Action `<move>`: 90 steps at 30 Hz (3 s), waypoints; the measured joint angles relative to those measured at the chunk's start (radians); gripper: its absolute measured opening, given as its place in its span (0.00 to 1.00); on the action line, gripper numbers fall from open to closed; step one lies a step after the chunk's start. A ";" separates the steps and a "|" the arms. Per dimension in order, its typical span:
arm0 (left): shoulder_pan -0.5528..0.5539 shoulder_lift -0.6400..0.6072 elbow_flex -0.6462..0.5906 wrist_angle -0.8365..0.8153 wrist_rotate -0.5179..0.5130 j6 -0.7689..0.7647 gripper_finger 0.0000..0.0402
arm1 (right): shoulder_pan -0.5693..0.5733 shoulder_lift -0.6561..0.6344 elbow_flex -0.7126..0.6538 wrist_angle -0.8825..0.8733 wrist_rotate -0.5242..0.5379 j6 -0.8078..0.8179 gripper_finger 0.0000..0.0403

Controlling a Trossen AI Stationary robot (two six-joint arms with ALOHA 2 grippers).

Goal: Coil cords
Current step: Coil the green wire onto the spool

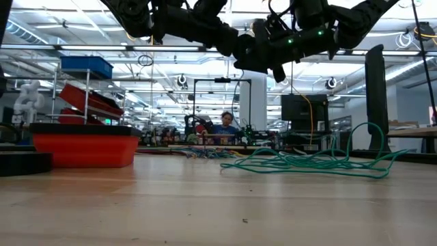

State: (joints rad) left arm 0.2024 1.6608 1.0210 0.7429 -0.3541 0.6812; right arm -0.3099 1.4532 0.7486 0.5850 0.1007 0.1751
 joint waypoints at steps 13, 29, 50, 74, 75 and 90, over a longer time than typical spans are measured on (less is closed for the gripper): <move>0.000 0.000 0.000 0.039 -0.044 0.008 0.00 | 0.032 0.000 0.000 0.062 0.085 0.004 0.00; -0.003 0.000 0.000 0.093 0.011 -0.134 0.00 | 0.038 0.006 0.000 -0.008 0.190 -0.065 0.00; 0.000 -0.010 0.001 -0.083 -0.040 0.019 0.00 | 0.089 -0.059 -0.001 -0.183 0.179 -0.085 0.00; -0.043 -0.023 0.001 -0.148 -0.014 0.035 0.00 | 0.015 -0.406 0.000 -0.791 0.217 -0.107 0.00; -0.043 -0.029 0.000 -0.149 -0.009 0.031 0.00 | 0.011 -0.406 0.000 -0.809 0.227 -0.109 0.00; -0.048 -0.132 0.000 -0.155 0.125 -0.164 0.00 | -0.059 -0.379 -0.001 -0.638 0.216 -0.176 0.00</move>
State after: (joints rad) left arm 0.1548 1.5288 1.0214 0.5878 -0.2295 0.5168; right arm -0.3685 1.0742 0.7479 -0.0528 0.3162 -0.0010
